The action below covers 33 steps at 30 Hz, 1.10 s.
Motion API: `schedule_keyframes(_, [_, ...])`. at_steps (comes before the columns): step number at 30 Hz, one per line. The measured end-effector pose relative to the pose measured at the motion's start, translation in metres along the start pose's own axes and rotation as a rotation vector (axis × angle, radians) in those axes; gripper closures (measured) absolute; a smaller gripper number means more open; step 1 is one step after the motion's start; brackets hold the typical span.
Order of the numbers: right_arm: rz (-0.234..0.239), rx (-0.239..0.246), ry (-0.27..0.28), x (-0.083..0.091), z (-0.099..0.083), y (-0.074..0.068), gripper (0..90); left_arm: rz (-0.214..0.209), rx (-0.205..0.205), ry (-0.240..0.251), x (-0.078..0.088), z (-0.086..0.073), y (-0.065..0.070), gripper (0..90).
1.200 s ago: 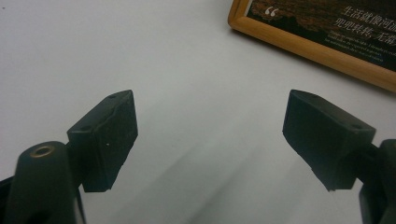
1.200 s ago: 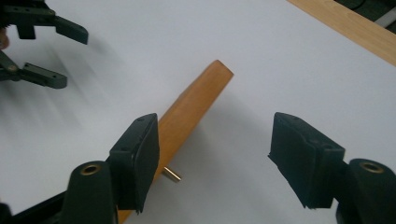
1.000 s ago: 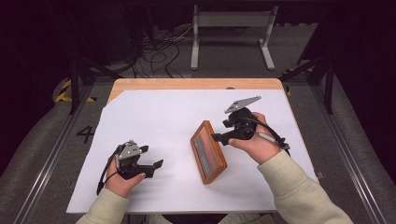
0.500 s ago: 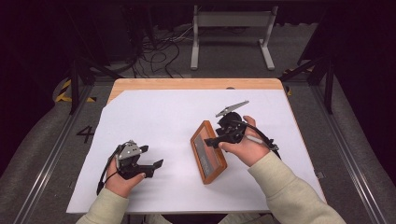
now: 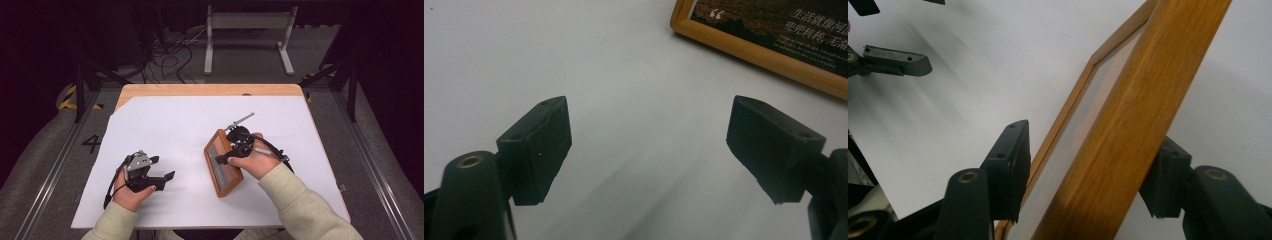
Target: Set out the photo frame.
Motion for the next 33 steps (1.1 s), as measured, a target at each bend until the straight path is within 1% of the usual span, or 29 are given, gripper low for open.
schedule_keyframes(1, [0.003, -0.003, -0.017, -0.0015, 0.0, -0.0006, 44.8, -0.001, 0.0, 0.0, -0.0001, -0.0001, 0.0002, 18.7])
schedule_keyframes(3, [0.008, -0.024, -0.014, -0.0018, 0.0006, -0.0006, 46.2, -0.008, 0.005, -0.001, -0.0003, -0.0001, 0.0012, 18.7])
schedule_keyframes(5, [0.019, -0.032, -0.031, -0.0024, 0.0004, -0.0001, 48.0, -0.007, -0.006, 0.0, -0.0007, 0.0002, 0.0007, 18.7])
schedule_keyframes(7, [0.04, -0.042, -0.07, -0.0033, -0.0007, 0.001, 51.2, -0.007, -0.009, -0.001, -0.0008, 0.0001, 0.0005, 18.7])
schedule_keyframes(8, [0.044, -0.049, -0.08, -0.0034, -0.001, 0.0008, 52.3, -0.006, -0.008, -0.002, -0.0009, 0.0, 0.0002, 18.7])
schedule_keyframes(9, [0.046, -0.055, -0.1, -0.0037, -0.0017, 0.0011, 55.6, -0.004, -0.004, -0.001, -0.001, -0.0003, 0.0, 18.7])
schedule_keyframes(10, [0.043, -0.055, -0.106, -0.0037, -0.0019, 0.0011, 57.0, -0.003, -0.003, -0.001, -0.001, -0.0003, 0.0, 18.7])
schedule_keyframes(11, [0.043, -0.055, -0.106, -0.0037, -0.0019, 0.0011, 57.0, -0.003, -0.003, -0.001, -0.001, -0.0003, 0.0, 18.7])
schedule_keyframes(13, [0.027, -0.049, -0.114, -0.0032, -0.0023, 0.0008, 61.2, -0.006, -0.003, 0.0, -0.0013, -0.0002, 0.0003, 18.7])
schedule_keyframes(14, [0.016, -0.061, -0.118, -0.0029, -0.0023, 0.0004, 62.2, -0.006, -0.004, 0.0, -0.0014, -0.0002, 0.0004, 18.7])
schedule_keyframes(15, [0.016, -0.061, -0.118, -0.0029, -0.0023, 0.0004, 62.2, -0.006, -0.004, -0.001, -0.0015, -0.0002, 0.0004, 18.7])
schedule_keyframes(18, [0.006, -0.088, -0.12, -0.0028, -0.0021, 0.0, 63.5, -0.004, -0.006, -0.002, -0.0012, -0.0004, 0.0, 18.7])
schedule_keyframes(22, [0.009, -0.121, -0.121, -0.0026, -0.0021, 0.0006, 65.2, -0.001, -0.003, -0.003, -0.0012, -0.0006, -0.0001, 18.7])
schedule_keyframes(24, [0.002, -0.144, -0.126, -0.0027, -0.0018, 0.0005, 66.0, -0.004, -0.003, -0.001, -0.0021, -0.0007, 0.0005, 18.7])
schedule_keyframes(28, [-0.011, -0.158, -0.131, -0.0029, -0.0003, -0.0012, 67.6, -0.006, -0.003, 0.002, -0.0023, -0.0002, 0.0015, 18.7])
schedule_keyframes(30, [-0.007, -0.173, -0.133, -0.0029, 0.0006, -0.0019, 69.2, -0.008, -0.001, -0.003, -0.0022, -0.0006, 0.0012, 18.6])
schedule_keyframes(31, [0.008, -0.198, -0.13, -0.0034, 0.0014, -0.0022, 71.0, -0.003, -0.009, -0.003, -0.0021, -0.0006, 0.0005, 18.7])
schedule_keyframes(32, [0.019, -0.215, -0.125, -0.0041, 0.0021, -0.0028, 72.1, -0.006, -0.005, -0.006, -0.002, -0.0007, 0.0009, 18.7])
schedule_keyframes(33, [0.027, -0.216, -0.121, -0.0051, 0.0028, -0.0038, 72.5, -0.006, -0.005, -0.004, -0.002, -0.0006, 0.0012, 18.7])
Point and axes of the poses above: each handheld gripper's, and its own axes: x roughly backward along the jaws, z roughly out of its top, y roughly to its right, the point moved 2 cm from there along -x, roughly forward along the jaws, and after that the axes turned 10 degrees about -z, right-handed, at the moved point
